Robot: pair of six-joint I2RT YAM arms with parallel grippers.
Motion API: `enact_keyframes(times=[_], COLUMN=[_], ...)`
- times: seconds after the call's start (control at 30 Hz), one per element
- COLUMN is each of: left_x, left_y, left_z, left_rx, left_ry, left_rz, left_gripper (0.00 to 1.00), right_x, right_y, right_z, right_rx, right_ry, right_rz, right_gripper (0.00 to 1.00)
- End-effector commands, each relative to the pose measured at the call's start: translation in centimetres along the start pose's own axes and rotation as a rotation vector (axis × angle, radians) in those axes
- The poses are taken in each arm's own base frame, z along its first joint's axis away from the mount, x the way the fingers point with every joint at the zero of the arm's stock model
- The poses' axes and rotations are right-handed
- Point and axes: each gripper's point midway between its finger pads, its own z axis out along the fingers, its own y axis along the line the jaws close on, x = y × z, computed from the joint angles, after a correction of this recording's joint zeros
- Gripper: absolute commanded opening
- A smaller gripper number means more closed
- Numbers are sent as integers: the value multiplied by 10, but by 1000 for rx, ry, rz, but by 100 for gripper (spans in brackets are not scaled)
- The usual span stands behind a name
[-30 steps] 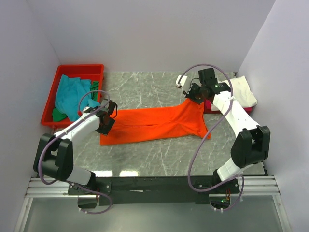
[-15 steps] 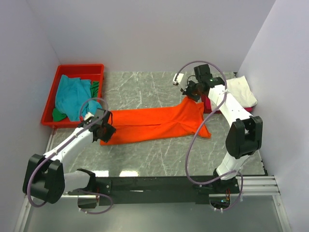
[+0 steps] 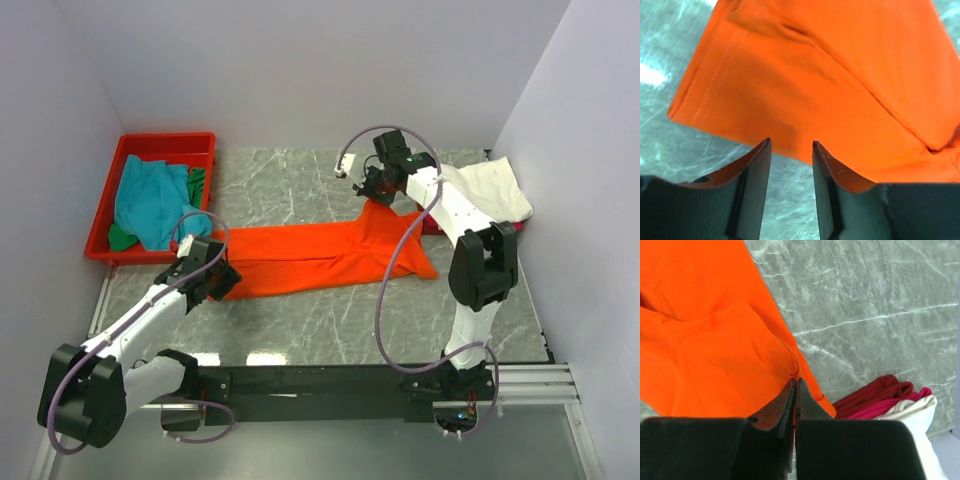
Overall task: Fold and stack the t-shirts
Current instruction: Fold the tshirt
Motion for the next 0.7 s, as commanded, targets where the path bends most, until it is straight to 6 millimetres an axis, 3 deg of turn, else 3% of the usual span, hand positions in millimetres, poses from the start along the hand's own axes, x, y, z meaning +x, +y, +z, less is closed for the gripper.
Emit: enact_keyframes(times=[0.0,0.4,0.67], left_x=[-7,5,9], left_y=[-12,-22,-26], left_z=[-5,-7,-8], left_rx=[72,184,234], left_ry=[-34,4,9], left_rz=[46,119,149], left_gripper=[44,45,45], right_x=[-9,-9,-28], right_y=[-16,-12,3], right_z=[-1,35,43], right_rx=[46,12,1], right_ry=[8,73,72], right_rz=[-3,-23,-72], right_gripper=[0,0,0])
